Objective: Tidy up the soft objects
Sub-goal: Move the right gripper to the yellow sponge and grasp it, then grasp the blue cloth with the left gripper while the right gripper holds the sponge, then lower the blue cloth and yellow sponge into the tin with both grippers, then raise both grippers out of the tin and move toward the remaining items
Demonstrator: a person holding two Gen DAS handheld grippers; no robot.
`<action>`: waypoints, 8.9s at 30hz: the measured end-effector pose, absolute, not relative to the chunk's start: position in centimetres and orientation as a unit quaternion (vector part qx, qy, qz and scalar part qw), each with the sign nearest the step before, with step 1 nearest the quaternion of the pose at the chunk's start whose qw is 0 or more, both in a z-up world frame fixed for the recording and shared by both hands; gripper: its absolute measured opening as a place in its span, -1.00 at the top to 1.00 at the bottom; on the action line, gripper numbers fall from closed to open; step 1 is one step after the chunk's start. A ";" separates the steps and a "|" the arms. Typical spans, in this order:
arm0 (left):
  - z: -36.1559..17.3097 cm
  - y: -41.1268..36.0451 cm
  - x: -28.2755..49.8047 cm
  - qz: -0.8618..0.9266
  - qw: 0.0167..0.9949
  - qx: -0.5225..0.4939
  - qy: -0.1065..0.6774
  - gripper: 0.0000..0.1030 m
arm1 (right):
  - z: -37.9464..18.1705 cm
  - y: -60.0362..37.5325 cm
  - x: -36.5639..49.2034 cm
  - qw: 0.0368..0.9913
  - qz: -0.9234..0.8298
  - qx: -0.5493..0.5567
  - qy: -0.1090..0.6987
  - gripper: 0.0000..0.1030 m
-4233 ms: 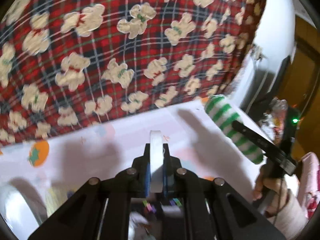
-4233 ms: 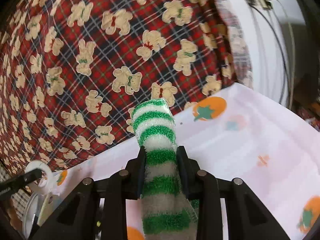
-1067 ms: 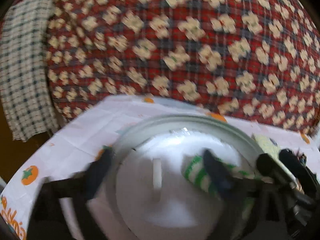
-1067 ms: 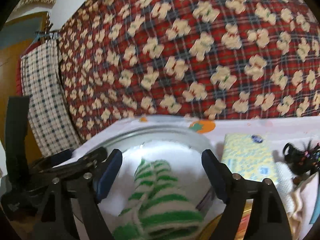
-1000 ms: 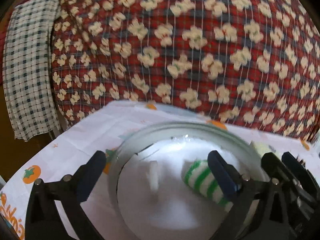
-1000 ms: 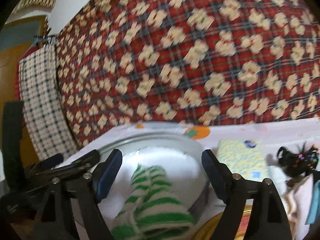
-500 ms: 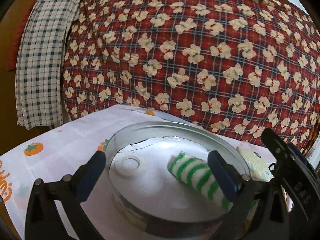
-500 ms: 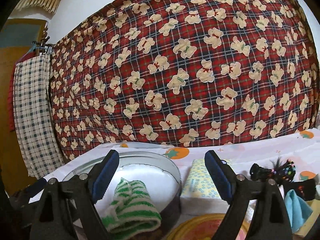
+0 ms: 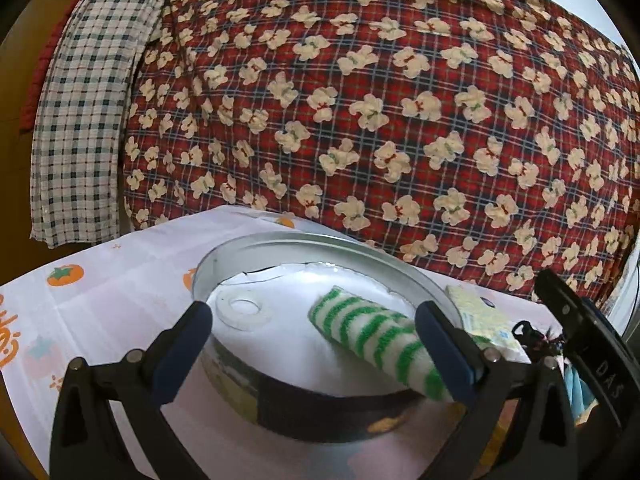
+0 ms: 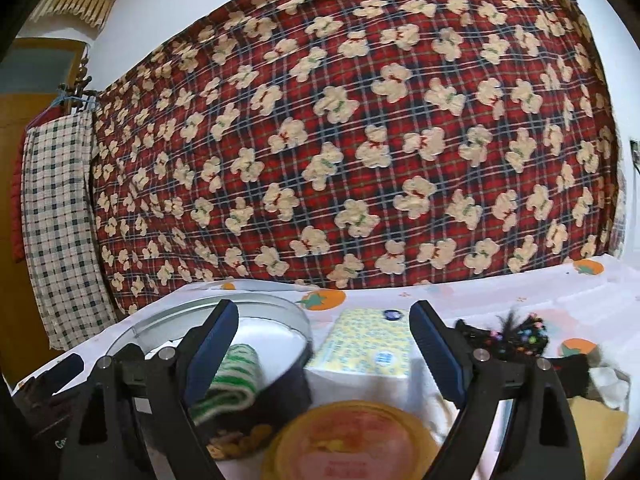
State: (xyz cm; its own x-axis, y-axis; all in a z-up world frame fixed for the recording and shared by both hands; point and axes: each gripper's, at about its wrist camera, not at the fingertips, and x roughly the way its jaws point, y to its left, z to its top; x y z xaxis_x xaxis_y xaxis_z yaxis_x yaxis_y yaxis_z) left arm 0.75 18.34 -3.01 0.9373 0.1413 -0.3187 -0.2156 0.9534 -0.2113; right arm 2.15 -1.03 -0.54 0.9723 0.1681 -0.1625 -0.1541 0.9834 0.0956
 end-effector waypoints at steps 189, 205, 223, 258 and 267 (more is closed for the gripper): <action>-2.1 23.3 9.3 0.055 0.967 -0.096 0.231 0.80 | 0.6 7.6 7.7 0.971 0.177 0.068 0.147 -0.14; -5.0 24.0 11.4 0.083 0.954 -0.097 0.270 0.80 | -2.0 9.2 10.3 0.966 0.174 0.037 0.189 -0.14; -4.1 24.4 9.6 0.168 0.955 -0.091 0.227 -0.99 | -1.4 9.1 8.6 0.974 0.186 0.038 0.124 -0.75; -3.1 22.2 6.5 0.201 0.963 -0.052 0.170 -0.99 | -0.8 5.4 2.7 0.991 0.123 -0.017 0.057 -0.75; -3.2 20.2 5.4 0.176 0.968 -0.050 0.174 -0.99 | -0.8 2.5 1.8 0.992 0.110 -0.018 0.058 -0.75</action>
